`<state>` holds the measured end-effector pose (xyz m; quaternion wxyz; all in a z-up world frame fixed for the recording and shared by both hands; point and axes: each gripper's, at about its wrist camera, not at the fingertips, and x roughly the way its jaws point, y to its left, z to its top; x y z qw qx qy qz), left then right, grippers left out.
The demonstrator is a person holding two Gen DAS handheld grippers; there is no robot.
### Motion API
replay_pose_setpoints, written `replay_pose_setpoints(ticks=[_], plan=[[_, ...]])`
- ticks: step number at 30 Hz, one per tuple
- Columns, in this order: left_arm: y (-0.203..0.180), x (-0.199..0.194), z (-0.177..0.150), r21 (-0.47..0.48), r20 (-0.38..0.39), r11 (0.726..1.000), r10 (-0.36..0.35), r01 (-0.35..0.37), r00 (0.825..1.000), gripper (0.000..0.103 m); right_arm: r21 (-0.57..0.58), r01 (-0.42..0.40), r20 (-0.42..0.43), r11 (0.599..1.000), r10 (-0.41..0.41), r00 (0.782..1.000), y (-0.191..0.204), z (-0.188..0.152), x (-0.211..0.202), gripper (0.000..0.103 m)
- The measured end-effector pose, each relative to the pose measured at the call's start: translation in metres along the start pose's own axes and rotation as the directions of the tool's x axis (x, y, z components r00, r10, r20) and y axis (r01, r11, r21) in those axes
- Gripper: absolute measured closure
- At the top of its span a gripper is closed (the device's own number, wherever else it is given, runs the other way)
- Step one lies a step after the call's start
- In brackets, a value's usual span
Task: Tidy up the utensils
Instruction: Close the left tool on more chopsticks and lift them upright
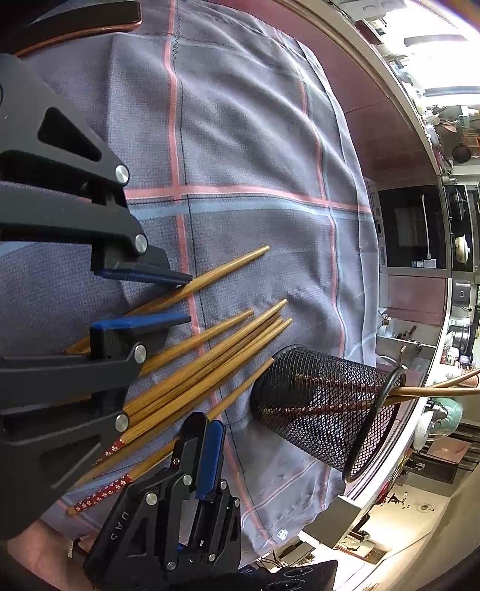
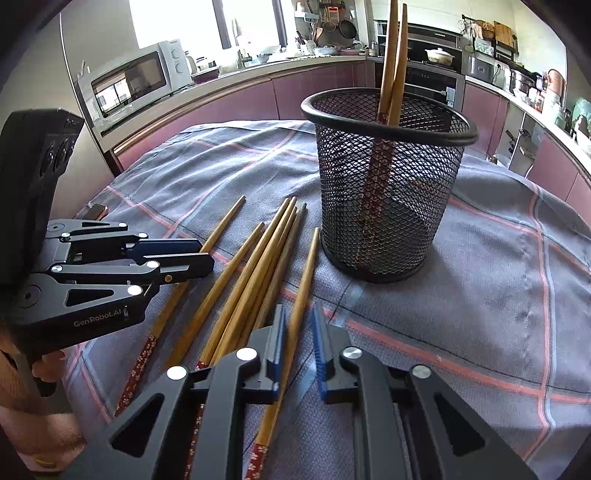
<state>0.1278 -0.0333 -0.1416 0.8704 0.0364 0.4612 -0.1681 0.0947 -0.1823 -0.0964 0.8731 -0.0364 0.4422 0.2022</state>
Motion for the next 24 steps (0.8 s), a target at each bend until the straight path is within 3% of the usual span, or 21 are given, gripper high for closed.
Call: replay_pose_setpoints(ticks=[6, 14, 24], plan=[[0.002, -0.004, -0.003, -0.042, 0.006, 0.999, -0.014, 0.014, 1.0, 0.095, 0.02, -0.02, 0.003, 1.0, 0.019, 1.0, -0.003, -0.002, -0.003, 0.098], [0.004, -0.017, -0.005, -0.061, 0.034, 0.998, -0.017, 0.019, 0.999, 0.096, 0.046, -0.05, 0.034, 0.998, 0.049, 0.998, -0.011, -0.003, -0.017, 0.098], [0.005, -0.049, -0.001, -0.072, 0.098, 0.993, -0.082, 0.09, 0.992, 0.096, 0.041, -0.13, 0.121, 0.991, 0.124, 0.985, -0.016, 0.002, -0.051, 0.098]])
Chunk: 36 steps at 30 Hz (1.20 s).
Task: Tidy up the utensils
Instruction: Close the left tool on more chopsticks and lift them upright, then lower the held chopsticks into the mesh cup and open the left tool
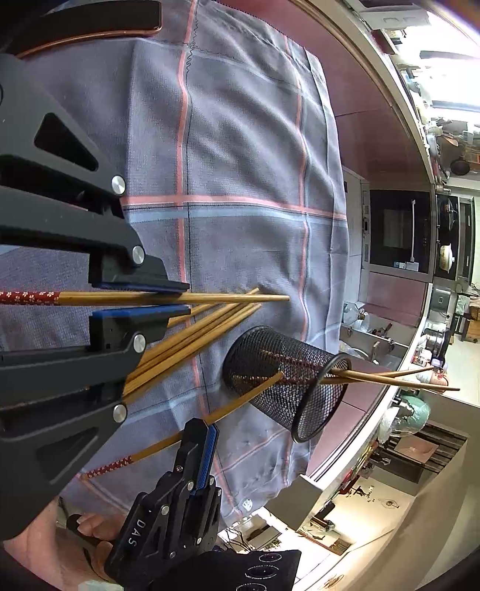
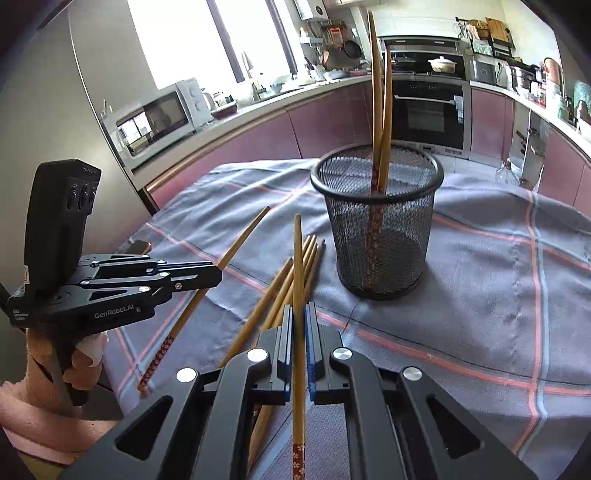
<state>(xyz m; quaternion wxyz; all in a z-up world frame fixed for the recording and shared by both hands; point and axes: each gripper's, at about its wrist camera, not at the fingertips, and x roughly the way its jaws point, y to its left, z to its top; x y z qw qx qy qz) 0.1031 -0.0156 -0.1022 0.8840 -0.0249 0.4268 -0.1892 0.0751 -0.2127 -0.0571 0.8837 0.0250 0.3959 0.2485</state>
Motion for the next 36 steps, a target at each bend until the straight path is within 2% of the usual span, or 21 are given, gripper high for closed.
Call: replay_pose_setpoints(ticks=[13, 26, 36], plan=[[-0.015, -0.056, 0.013, 0.027, 0.125, 0.996, -0.084, 0.082, 0.989, 0.096, 0.012, -0.027, 0.121, 1.0, 0.026, 0.992, 0.001, 0.018, -0.035, 0.098], [-0.034, -0.109, 0.041, 0.078, 0.259, 0.989, -0.139, 0.122, 0.956, 0.096, 0.002, -0.02, 0.223, 1.0, 0.019, 0.975, -0.001, 0.037, -0.061, 0.098], [-0.046, -0.126, 0.065, 0.102, 0.309, 0.983, -0.179, 0.154, 0.934, 0.096, -0.013, 0.011, 0.291, 1.0, -0.006, 0.957, -0.002, 0.052, -0.08, 0.098]])
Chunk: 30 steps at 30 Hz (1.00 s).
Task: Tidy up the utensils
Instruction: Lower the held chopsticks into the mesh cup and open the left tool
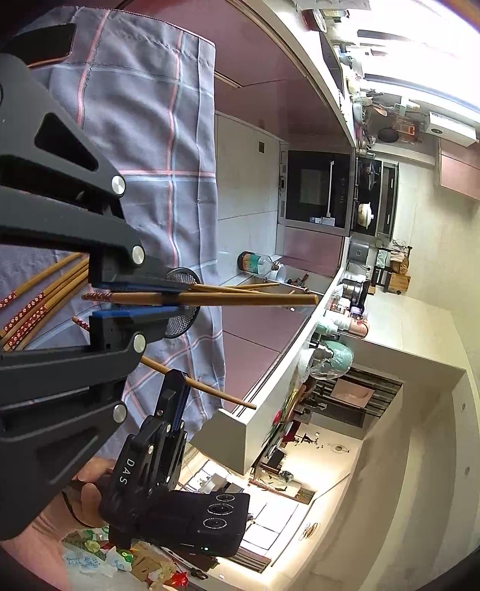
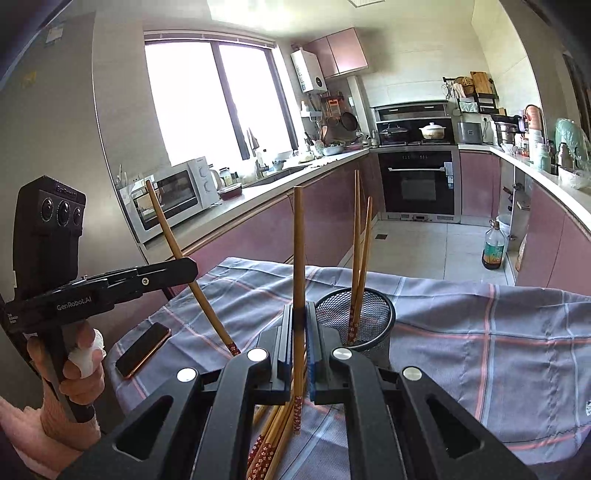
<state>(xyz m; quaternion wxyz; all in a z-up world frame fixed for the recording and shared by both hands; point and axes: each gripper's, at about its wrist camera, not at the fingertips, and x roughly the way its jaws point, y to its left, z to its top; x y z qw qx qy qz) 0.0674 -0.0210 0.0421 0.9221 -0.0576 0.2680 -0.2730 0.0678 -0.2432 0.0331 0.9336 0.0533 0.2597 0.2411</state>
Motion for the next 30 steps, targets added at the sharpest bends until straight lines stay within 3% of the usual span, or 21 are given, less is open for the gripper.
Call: replay_pose_setpoints(ticks=[20, 30], plan=[[-0.019, 0.007, 0.053, 0.031, 0.104, 0.999, -0.017, 0.013, 0.994, 0.096, -0.043, 0.05, 0.122, 0.998, -0.044, 0.992, -0.005, 0.043, -0.018, 0.098], [-0.021, 0.024, 0.065, 0.033, 0.113, 0.999, 0.001, -0.005, 0.994, 0.096, -0.043, 0.086, 0.168, 0.995, -0.078, 0.983, -0.011, 0.06, -0.013, 0.098]])
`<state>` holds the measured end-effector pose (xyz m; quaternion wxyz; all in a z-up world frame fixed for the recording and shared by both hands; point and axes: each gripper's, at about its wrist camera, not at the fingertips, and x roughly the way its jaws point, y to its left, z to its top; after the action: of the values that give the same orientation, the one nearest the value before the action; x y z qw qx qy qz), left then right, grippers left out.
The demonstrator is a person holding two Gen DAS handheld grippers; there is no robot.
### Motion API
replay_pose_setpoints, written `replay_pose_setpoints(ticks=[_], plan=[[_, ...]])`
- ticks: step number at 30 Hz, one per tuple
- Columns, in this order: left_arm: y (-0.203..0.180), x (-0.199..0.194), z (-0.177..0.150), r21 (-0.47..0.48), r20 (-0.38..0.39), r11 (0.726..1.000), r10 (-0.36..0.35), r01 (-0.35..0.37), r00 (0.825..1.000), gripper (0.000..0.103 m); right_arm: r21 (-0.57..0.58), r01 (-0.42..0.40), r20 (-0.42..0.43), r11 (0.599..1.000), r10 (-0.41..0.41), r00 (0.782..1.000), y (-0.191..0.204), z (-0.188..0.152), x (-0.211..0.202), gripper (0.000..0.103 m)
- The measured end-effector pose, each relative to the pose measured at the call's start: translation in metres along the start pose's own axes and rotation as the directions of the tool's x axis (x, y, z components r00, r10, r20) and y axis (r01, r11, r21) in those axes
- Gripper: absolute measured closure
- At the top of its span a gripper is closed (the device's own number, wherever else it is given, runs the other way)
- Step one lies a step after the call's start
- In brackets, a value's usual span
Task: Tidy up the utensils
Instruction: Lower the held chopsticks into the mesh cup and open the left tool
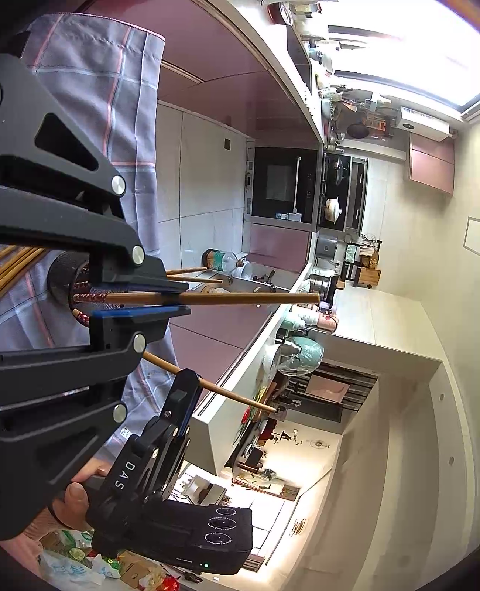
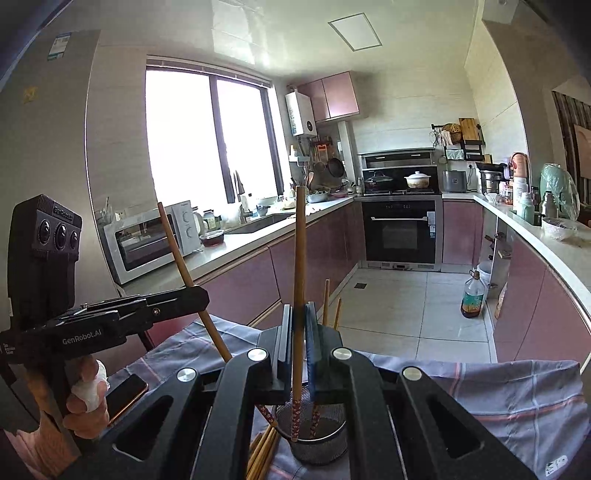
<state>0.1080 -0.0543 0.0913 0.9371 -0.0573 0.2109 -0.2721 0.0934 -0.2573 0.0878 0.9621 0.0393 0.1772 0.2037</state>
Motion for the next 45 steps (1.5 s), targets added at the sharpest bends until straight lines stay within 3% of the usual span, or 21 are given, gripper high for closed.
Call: replay_pose_setpoints(ticks=[15, 22, 32, 45], plan=[[0.006, 0.036, -0.001, -0.011, -0.064, 1.0, 0.026, -0.027, 0.998, 0.096, 0.019, 0.022, 0.0, 1.0, -0.022, 1.0, -0.006, 0.004, 0.019, 0.098], [0.009, 0.056, -0.011, 0.001, -0.118, 0.999, 0.04, -0.041, 0.992, 0.096, 0.04, 0.037, -0.094, 0.999, -0.033, 0.995, -0.017, -0.011, 0.047, 0.098], [0.02, 0.091, -0.034, 0.013, -0.227, 0.999, 0.042, -0.04, 0.973, 0.096, 0.076, 0.047, -0.24, 0.996, -0.028, 0.97, -0.028, -0.033, 0.081, 0.098], [0.04, 0.125, -0.047, -0.015, -0.283, 0.997, 0.064, -0.071, 0.957, 0.095, 0.123, 0.075, -0.289, 0.99, -0.037, 0.957, -0.039, -0.043, 0.101, 0.095]])
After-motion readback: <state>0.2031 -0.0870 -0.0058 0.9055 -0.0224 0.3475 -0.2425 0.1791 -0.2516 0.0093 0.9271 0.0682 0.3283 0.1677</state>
